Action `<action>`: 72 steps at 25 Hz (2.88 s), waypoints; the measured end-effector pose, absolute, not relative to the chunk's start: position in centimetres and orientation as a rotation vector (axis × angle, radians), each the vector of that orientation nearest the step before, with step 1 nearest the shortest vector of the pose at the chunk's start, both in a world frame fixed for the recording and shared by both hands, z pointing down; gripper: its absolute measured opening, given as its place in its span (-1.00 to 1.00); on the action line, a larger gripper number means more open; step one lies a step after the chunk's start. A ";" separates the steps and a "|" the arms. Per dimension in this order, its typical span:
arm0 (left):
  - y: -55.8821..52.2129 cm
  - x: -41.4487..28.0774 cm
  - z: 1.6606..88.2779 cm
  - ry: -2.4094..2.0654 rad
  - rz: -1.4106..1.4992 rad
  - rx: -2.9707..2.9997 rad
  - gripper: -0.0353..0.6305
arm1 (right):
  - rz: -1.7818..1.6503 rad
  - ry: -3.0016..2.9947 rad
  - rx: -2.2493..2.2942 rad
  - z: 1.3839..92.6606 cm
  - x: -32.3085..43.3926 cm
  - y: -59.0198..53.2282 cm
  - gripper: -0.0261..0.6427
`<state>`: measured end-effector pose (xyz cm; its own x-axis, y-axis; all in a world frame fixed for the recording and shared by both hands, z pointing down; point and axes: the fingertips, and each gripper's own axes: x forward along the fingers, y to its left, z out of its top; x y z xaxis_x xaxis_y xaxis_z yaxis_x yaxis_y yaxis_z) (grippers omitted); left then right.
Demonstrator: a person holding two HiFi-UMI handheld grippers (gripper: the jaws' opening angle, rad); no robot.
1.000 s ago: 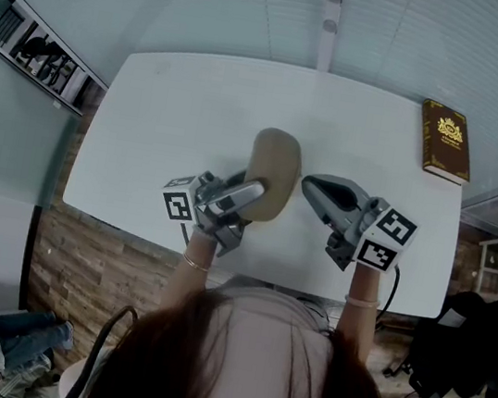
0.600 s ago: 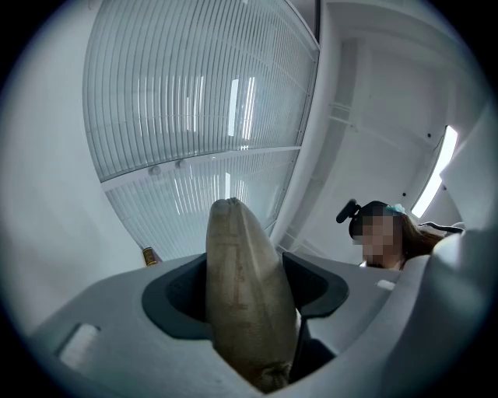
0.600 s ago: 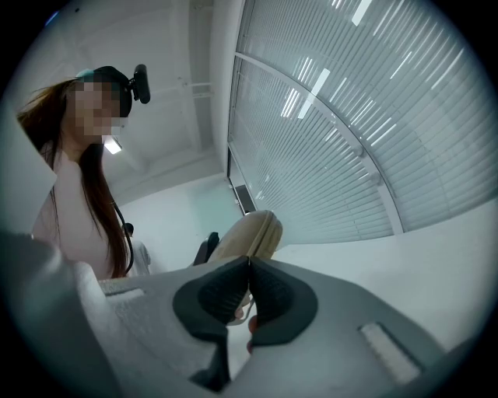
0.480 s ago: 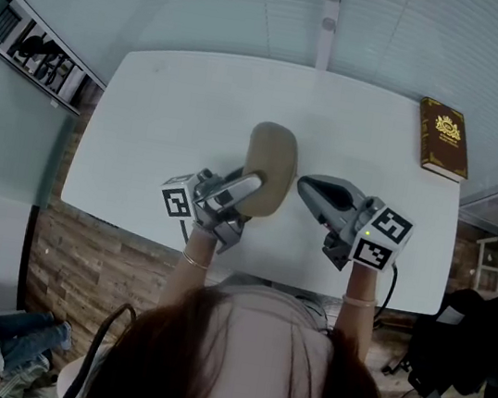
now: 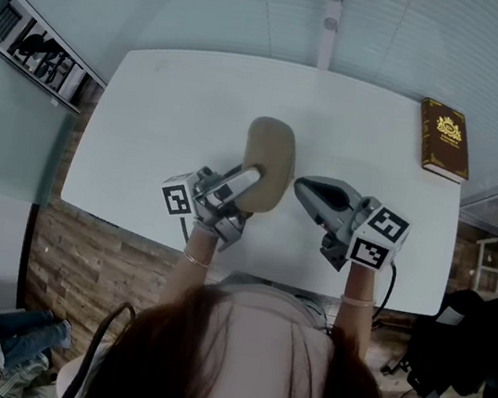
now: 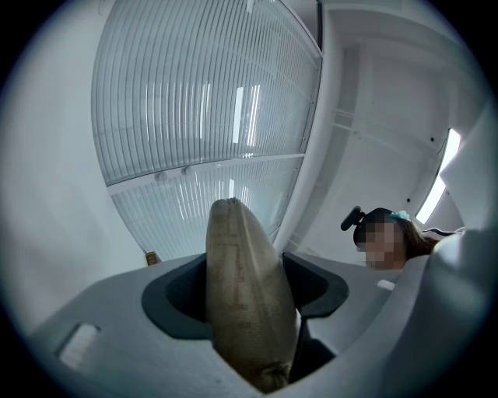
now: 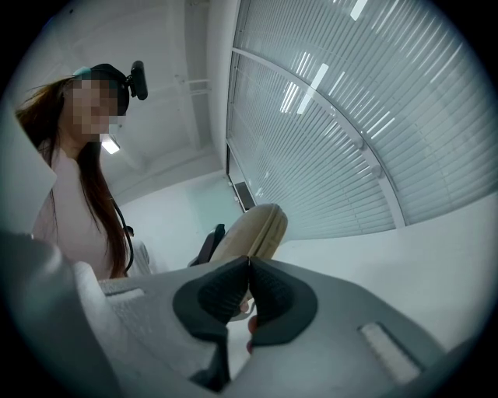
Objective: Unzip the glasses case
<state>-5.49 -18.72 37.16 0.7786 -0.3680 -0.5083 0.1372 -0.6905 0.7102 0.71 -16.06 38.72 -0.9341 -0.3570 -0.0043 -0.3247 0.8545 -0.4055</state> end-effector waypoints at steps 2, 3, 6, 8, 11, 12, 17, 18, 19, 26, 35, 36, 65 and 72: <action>-18.8 -5.5 37.0 -0.174 -0.832 2.183 -0.02 | -0.631 2.944 -0.544 38.8 0.7 -16.1 -0.90; -18.8 -5.5 37.0 -0.175 -0.833 2.182 -0.02 | -0.634 2.943 -0.544 38.8 0.7 -16.1 -0.91; -19.0 -5.4 37.1 -0.182 -0.837 2.180 -0.02 | -0.641 2.949 -0.545 39.0 0.7 -16.2 -0.91; -19.3 -5.4 37.2 -0.186 -0.845 2.174 -0.02 | -0.644 2.956 -0.543 39.2 0.7 -16.2 -0.91; -19.5 -5.4 37.6 -0.188 -0.842 2.164 -0.02 | -0.651 2.956 -0.545 39.4 0.7 -16.2 -0.91; -19.5 -5.4 37.6 -0.182 -0.844 2.152 -0.02 | -0.655 2.955 -0.544 39.4 0.7 -16.2 -0.90; -19.3 -5.0 37.1 -0.143 -0.871 2.087 -0.02 | -0.668 2.955 -0.547 39.6 0.7 -16.3 -0.90; -19.4 -5.0 37.1 -0.145 -0.872 2.084 -0.02 | -0.671 2.956 -0.546 39.7 0.6 -16.3 -0.90; -19.5 -5.0 37.2 -0.147 -0.874 2.081 -0.02 | -0.674 2.958 -0.545 39.7 0.6 -16.3 -0.90; -19.8 -5.2 37.6 -0.157 -0.883 2.069 -0.02 | -0.690 2.961 -0.547 40.3 0.4 -16.2 -0.91; -20.3 -5.7 37.8 -0.173 -0.904 2.037 -0.02 | -0.718 2.982 -0.532 41.4 -0.3 -15.5 -0.91; -20.3 -5.7 37.8 -0.173 -0.903 2.038 -0.02 | -0.724 2.977 -0.531 41.4 -0.3 -15.5 -0.91; -20.5 -5.6 38.0 -0.192 -0.935 1.989 -0.02 | -0.806 3.036 -0.444 42.7 -1.3 -13.2 -0.90; -20.7 -5.8 38.1 -0.200 -0.947 1.972 -0.02 | -0.826 3.046 -0.416 43.0 -1.8 -12.8 -0.90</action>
<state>-5.79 -20.69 38.14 0.6922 -0.4790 -0.5399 0.2194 -0.5729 0.7897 -1.75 -12.77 43.01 -0.9650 -0.2395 0.1074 -0.2609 0.8312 -0.4909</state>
